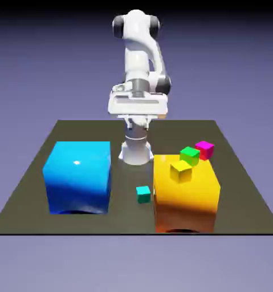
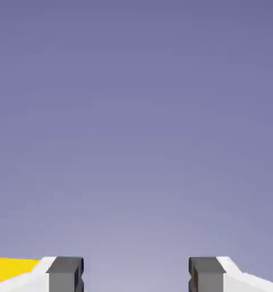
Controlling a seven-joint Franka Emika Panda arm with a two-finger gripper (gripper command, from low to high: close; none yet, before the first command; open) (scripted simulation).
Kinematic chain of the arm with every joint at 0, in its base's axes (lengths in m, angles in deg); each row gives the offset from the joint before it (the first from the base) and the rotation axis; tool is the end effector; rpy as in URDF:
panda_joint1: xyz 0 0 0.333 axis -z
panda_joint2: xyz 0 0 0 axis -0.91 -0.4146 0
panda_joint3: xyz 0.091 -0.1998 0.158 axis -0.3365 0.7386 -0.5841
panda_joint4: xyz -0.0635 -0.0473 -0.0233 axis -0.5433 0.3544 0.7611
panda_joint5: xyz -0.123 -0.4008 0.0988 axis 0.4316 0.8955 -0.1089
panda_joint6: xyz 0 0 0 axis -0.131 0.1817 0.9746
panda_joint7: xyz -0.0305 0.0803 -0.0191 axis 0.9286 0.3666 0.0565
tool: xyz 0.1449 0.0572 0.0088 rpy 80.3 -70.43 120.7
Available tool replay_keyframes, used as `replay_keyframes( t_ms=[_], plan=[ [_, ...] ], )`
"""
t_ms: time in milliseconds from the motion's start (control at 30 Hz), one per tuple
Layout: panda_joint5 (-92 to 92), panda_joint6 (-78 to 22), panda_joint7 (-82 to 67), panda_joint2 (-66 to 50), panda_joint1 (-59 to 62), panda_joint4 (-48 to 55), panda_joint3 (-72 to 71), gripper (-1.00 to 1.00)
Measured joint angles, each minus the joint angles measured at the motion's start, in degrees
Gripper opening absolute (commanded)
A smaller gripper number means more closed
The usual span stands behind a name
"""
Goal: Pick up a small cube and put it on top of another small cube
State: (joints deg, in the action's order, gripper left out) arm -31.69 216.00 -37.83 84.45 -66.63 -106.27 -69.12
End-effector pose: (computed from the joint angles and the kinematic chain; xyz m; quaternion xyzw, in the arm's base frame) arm 0.4793 0.0020 0.3373 -0.8549 0.3778 -0.3213 0.1526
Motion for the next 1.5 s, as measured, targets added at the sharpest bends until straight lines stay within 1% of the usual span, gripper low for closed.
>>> replay_keyframes(
  t_ms=[533, 567, 800, 833, 900, 1133, 1200, 1233, 1267, 1500],
  plan=[
    [-39.63, -22.61, 38.72, -32.51, -5.78, 2.18, 7.26, 0.0],
    [-39.64, -22.61, 38.73, -32.52, -5.83, 2.18, 7.26, 0.0],
    [-57.06, -15.85, 25.05, -45.75, -4.22, 6.45, 0.31, 0.0],
    [-58.51, -15.29, 23.92, -46.85, -4.09, 6.8, -0.27, -1.0],
    [-58.51, -15.28, 23.92, -46.85, -4.09, 6.8, -0.28, -1.0],
    [-41.12, -22.01, 37.56, -33.62, -5.38, 2.54, 6.66, -1.0],
    [-39.68, -22.57, 38.7, -32.52, -5.72, 2.18, 7.22, -1.0],
    [-38.0, -24.74, 39.41, -31.53, -5.13, 2.81, 8.49, -1.0],
    [-37.98, -27.23, 41.03, -29.8, -1.86, 3.79, 7.33, -1.0],
    [-37.92, -44.26, 52.67, -17.73, 9.32, 10.53, -3.28, -1.0]
  ],
)
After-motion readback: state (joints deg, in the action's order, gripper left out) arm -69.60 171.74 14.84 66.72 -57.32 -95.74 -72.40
